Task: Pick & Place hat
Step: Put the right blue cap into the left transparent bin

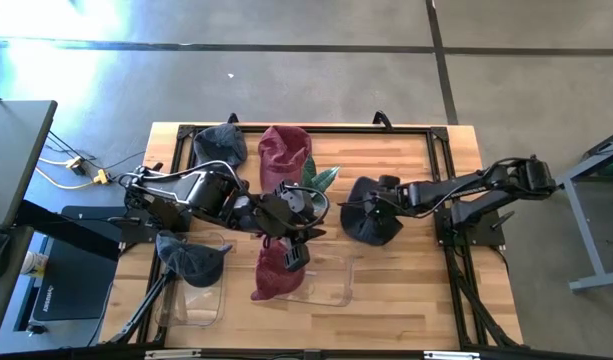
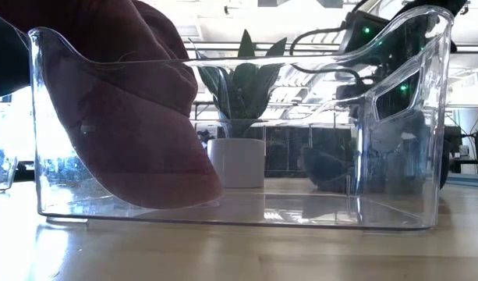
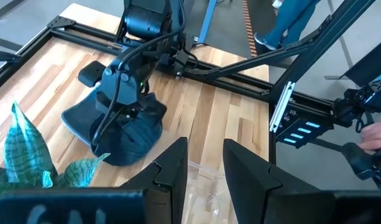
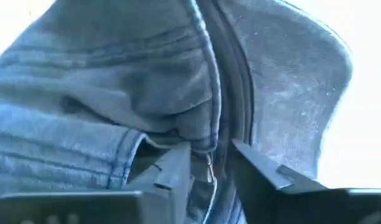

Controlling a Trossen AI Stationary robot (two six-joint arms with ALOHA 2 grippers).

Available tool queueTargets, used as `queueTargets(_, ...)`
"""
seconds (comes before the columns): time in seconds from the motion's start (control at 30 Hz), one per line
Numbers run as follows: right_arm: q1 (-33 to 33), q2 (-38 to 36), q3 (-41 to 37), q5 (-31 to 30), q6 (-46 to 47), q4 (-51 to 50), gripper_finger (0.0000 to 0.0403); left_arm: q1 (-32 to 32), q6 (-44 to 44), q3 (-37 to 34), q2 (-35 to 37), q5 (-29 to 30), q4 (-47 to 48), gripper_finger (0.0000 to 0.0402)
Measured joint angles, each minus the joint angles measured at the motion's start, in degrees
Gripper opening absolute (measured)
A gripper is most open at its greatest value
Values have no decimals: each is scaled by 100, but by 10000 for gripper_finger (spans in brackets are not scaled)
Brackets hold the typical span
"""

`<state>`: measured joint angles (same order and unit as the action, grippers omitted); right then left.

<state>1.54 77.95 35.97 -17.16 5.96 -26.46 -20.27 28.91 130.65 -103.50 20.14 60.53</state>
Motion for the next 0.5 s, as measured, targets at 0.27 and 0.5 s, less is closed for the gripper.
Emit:
queueTargets(0.27, 0, -235, 720, -294, 317, -995, 194, 0, -11, 0, 0, 4, 4, 98)
queueTargets(0.5, -58, -909, 1395, 2078, 583, -2231, 146, 6, 97, 0, -1, 43, 81, 98)
